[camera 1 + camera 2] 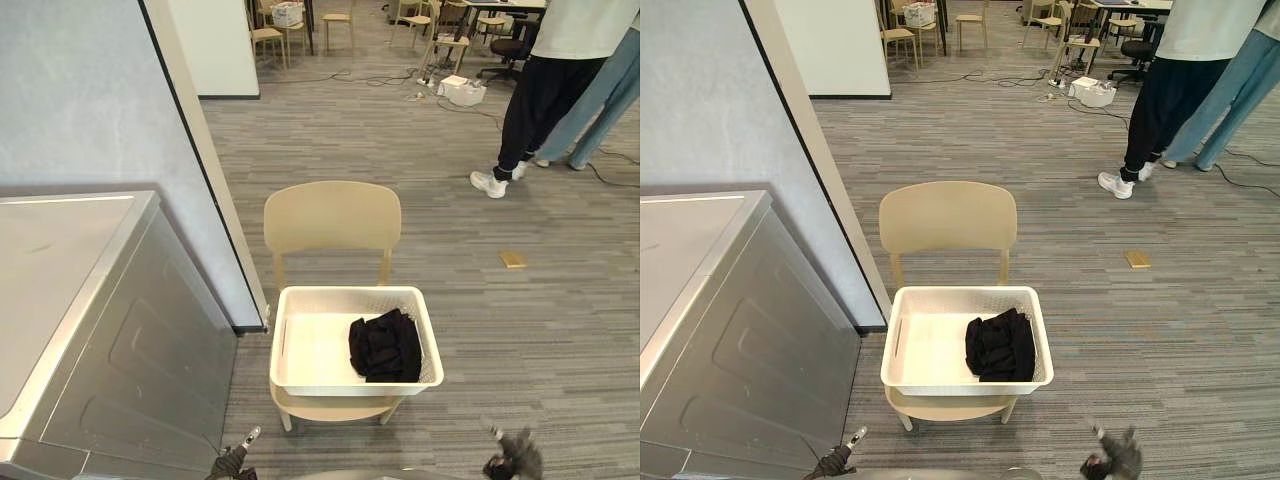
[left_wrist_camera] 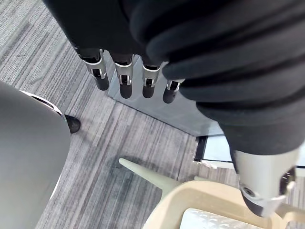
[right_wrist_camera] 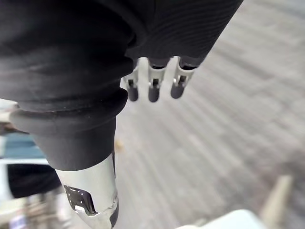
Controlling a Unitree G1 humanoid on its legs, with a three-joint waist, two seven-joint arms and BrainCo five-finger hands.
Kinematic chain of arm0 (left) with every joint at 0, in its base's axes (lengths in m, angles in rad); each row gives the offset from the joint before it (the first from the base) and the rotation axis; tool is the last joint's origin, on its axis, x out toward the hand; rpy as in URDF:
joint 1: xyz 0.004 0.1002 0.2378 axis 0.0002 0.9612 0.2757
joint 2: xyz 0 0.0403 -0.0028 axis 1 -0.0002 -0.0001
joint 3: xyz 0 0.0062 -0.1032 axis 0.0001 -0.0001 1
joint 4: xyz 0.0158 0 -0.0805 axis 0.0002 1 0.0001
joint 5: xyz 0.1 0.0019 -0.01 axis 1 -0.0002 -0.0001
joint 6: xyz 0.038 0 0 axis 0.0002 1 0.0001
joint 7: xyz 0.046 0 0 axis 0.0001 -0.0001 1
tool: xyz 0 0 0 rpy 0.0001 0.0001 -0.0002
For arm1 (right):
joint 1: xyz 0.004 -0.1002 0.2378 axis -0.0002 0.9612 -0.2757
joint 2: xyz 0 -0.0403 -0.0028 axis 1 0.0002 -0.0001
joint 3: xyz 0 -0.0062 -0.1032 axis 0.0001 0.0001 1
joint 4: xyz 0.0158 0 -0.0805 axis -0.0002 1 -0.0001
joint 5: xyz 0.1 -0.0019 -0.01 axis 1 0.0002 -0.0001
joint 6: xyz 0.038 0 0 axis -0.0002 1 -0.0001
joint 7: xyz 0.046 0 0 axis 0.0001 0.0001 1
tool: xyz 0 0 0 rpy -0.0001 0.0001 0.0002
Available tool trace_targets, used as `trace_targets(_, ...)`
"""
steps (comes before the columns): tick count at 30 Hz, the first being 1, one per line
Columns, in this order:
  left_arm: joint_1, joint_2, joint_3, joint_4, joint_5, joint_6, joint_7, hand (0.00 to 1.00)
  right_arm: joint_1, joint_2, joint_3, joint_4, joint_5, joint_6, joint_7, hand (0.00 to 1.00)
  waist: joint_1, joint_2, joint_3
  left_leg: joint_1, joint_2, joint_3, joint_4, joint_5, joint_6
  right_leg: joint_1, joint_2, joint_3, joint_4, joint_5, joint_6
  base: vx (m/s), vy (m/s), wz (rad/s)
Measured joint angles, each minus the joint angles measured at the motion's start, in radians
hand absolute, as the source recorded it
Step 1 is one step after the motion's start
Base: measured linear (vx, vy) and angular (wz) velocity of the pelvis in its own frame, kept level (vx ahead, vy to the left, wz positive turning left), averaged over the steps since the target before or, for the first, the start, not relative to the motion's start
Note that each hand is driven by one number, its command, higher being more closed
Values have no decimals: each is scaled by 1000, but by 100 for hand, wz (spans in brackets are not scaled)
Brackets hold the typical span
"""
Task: Pick up the laundry basket with both hands and put the clothes into the washing machine.
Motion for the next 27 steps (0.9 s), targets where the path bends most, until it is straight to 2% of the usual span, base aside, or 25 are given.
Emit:
trace_targets(1,2,3,-24,-7,10,1,11,0,-4,-1,17,-102,-15,-20,-15,0,1,-2,-2,-3,-2,-4,0,0,0,1,-2,-3,-3,3,1,-42,6,11)
trace_targets(3,0,12,-76,-8,40,0,15,0,-29,-3,32,-192,-67,-52,-33,0,2,0,-14,-15,-6,-13,1,3,-1,2,-4,-7,-18,14,3,-31,2,9)
trace_targets(7,-4,41,-192,-8,90,0,13,0,-126,-42,98,-229,-193,-61,-50,0,0,2,-16,-26,-11,-39,-15,18,-10,34,0,-33,-93,57,2,-18,-4,15)
trace_targets(10,-13,59,-259,-8,112,-3,12,0,-200,-131,167,-223,-230,-67,-28,0,4,5,-16,-59,-12,-63,-17,29,-12,35,3,-56,-132,81,0,-31,-12,19)
trace_targets(14,-13,76,-279,-10,114,-8,4,0,-303,-293,219,-106,-249,-81,39,0,7,8,-14,-93,-12,-114,-20,44,-18,37,5,-103,-142,85,-1,-17,-20,35)
trace_targets(16,-14,86,-282,-12,116,-10,-10,0,-359,-376,267,-40,-290,-81,67,0,7,8,-11,-112,-13,-147,-39,65,-22,36,5,-130,-144,85,-2,-21,-21,43)
trace_targets(18,-17,96,-302,-21,117,-11,-15,0,-417,-462,341,34,-377,-85,105,0,14,6,-2,-126,-13,-181,-47,81,-24,36,6,-164,-144,86,-3,-35,-26,42)
trace_targets(20,-23,98,-308,-36,118,-14,-20,0,-464,-497,387,80,-404,-88,113,0,33,6,17,-138,-14,-192,-47,89,-23,31,7,-170,-143,89,-7,-70,-13,19)
trace_targets(24,-43,104,-320,-47,162,-28,-29,0,-561,-578,508,191,-441,-96,151,0,37,10,59,-194,-22,-239,-46,114,-22,-1,1,-203,-132,94,-13,-81,-11,28)
trace_targets(27,-56,123,-338,-51,163,-30,-28,0,-612,-602,559,253,-443,-96,172,0,39,12,91,-215,-25,-248,-44,122,-20,-15,-2,-211,-131,101,-16,-64,-3,9)
